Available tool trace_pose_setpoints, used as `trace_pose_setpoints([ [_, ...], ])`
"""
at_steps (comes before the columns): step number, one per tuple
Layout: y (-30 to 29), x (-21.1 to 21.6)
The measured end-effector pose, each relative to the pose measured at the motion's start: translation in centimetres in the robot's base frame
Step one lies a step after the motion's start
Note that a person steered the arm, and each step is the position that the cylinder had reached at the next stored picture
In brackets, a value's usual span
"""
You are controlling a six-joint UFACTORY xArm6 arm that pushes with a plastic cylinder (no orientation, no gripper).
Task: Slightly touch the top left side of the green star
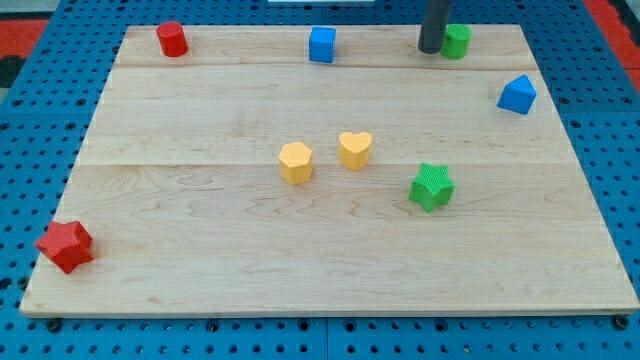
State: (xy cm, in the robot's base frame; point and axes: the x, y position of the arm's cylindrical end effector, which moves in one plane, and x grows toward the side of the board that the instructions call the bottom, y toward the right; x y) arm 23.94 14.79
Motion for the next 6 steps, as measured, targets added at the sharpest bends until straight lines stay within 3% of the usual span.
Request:
trace_pose_setpoints([
  [2,-0.7,1.5],
  [4,-2.3,9.9],
  [5,-2.8,17.5],
  [6,-8.0,22.9],
])
